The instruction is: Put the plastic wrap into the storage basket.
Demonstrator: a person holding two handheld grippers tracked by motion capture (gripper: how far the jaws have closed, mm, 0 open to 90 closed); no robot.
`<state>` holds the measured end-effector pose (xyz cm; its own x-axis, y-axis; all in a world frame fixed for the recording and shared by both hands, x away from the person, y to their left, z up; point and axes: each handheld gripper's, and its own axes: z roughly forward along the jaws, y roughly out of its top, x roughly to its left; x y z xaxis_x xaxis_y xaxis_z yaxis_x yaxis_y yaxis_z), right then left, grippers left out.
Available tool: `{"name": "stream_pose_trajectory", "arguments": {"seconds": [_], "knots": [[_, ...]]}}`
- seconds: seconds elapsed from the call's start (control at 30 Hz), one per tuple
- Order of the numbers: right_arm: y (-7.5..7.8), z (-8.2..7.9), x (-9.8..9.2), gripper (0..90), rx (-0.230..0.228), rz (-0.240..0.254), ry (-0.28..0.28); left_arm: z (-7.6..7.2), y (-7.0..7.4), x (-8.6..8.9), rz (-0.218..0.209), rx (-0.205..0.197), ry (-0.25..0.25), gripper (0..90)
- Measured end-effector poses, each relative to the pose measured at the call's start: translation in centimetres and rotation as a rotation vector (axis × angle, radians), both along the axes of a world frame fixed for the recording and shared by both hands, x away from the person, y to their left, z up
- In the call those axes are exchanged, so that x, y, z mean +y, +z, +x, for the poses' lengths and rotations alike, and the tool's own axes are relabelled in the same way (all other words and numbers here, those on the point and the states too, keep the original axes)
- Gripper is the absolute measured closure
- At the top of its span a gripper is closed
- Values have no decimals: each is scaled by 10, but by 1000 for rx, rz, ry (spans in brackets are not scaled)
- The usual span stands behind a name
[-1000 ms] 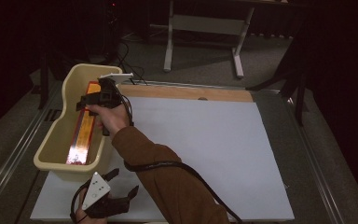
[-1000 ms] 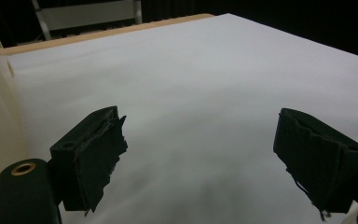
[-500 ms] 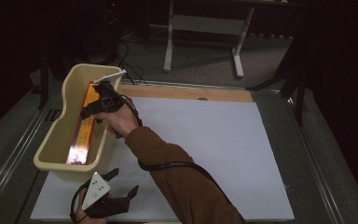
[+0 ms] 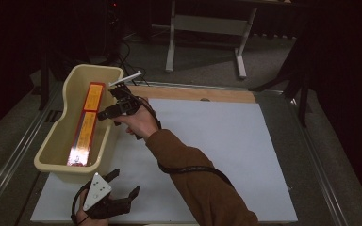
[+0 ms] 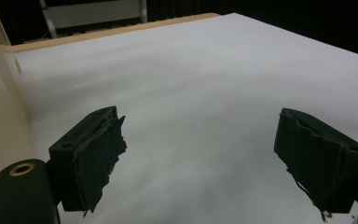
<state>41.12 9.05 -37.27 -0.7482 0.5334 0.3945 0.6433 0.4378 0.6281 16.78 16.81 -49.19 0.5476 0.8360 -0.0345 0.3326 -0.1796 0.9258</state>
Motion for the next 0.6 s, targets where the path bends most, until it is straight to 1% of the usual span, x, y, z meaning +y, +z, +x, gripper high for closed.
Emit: {"name": "stream_pose_trajectory", "arguments": {"seconds": [0.1, 0.17, 0.23, 0.33, 0.47, 0.53, 0.6], "knots": [[-1, 2, -12, 332, -42, -5, 2, 0, 0, 0, 0, -2, 9, 147], [-1, 2, -22, 336, -45, -5, -5, 0, 0, 0, -2, -3, 13, 145], [-2, 2, -32, 336, -49, 10, -14, 0, 0, 1, 0, -1, 11, 141], [-3, 2, -47, 336, -60, 19, -23, 1, 0, 0, -1, -1, 10, 140], [-5, 1, -68, 336, -83, 19, -37, 1, 0, 0, 2, -4, 7, 137], [-5, 0, -76, 336, -103, 14, -41, 1, 0, -1, 3, -5, 7, 137], [-5, -1, -86, 335, -118, 22, -40, 1, 0, -1, 3, -4, 7, 137]]}}
